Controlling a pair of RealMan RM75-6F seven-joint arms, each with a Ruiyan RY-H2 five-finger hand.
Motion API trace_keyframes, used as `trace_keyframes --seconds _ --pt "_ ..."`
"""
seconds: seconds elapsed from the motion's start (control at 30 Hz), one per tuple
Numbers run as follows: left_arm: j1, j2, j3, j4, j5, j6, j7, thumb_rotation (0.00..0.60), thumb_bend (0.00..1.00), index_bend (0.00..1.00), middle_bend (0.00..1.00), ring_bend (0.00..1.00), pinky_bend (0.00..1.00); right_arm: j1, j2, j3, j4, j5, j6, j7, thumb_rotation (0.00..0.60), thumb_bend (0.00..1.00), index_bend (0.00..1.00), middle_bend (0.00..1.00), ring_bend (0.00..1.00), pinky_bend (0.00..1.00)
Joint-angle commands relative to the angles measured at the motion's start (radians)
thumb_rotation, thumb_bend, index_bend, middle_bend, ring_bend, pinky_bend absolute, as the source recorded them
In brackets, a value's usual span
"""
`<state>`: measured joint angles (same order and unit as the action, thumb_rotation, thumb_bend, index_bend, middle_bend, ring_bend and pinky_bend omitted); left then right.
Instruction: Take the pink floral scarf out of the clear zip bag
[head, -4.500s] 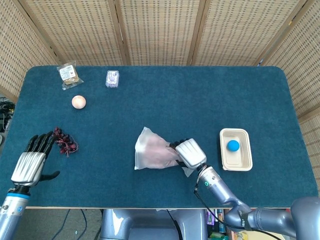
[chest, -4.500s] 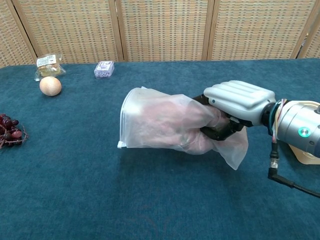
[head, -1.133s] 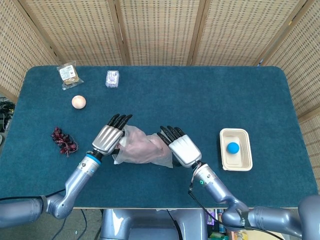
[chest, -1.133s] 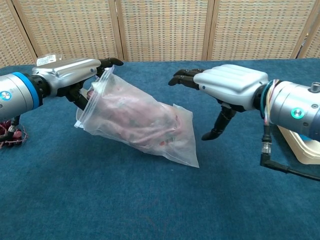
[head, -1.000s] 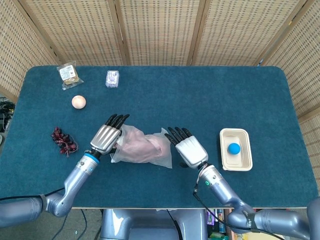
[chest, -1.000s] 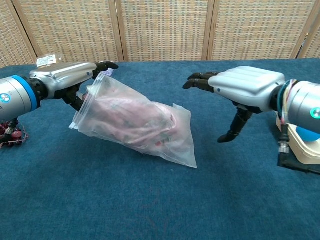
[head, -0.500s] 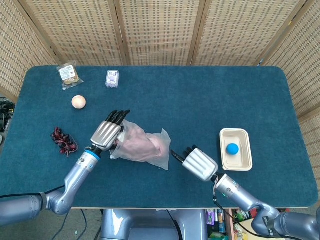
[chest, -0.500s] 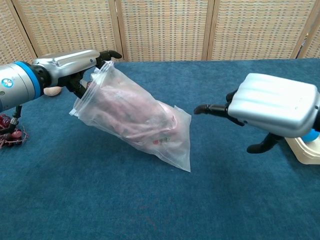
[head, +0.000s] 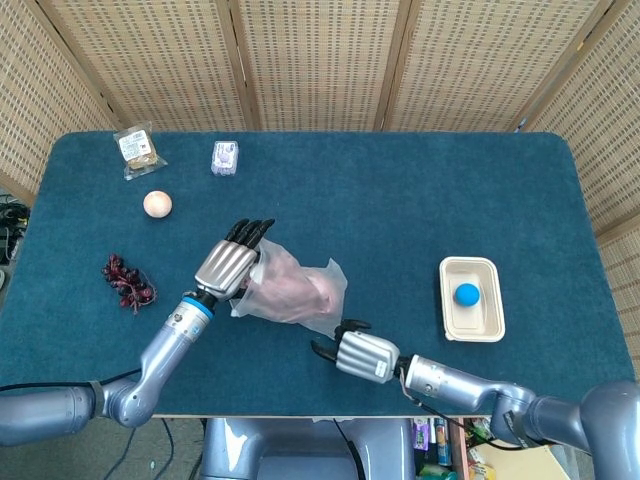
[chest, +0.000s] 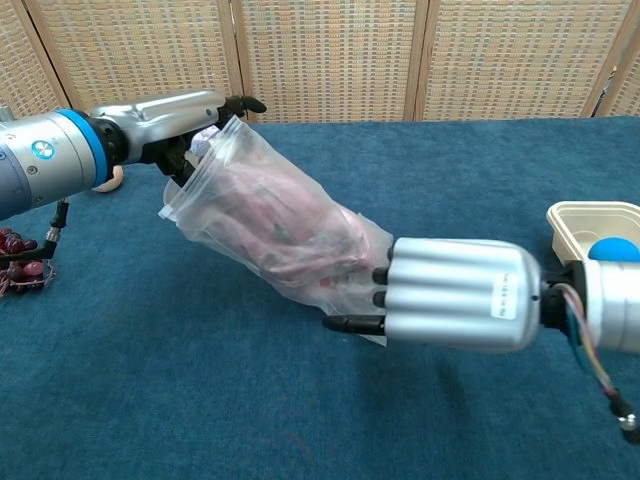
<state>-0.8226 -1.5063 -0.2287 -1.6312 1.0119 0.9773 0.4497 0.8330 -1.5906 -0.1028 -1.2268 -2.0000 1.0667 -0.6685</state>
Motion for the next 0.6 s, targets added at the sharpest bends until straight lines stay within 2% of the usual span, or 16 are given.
trace_keyframes --seconds 0.03,0.6 --pt "-0.013 0.004 -0.004 -0.018 -0.025 -0.006 0.011 0.600 0.58 0.70 0.00 0.00 0.00 0.035 -0.044 0.027 0.018 0.000 -0.050 -0.035 0.600 0.12 0.14 0.66 0.58 0.73" --pt "-0.026 0.002 0.016 0.005 -0.040 -0.013 -0.015 0.600 0.58 0.70 0.00 0.00 0.00 0.073 -0.123 0.067 0.116 0.050 -0.130 -0.081 0.600 0.12 0.14 0.69 0.61 0.75"
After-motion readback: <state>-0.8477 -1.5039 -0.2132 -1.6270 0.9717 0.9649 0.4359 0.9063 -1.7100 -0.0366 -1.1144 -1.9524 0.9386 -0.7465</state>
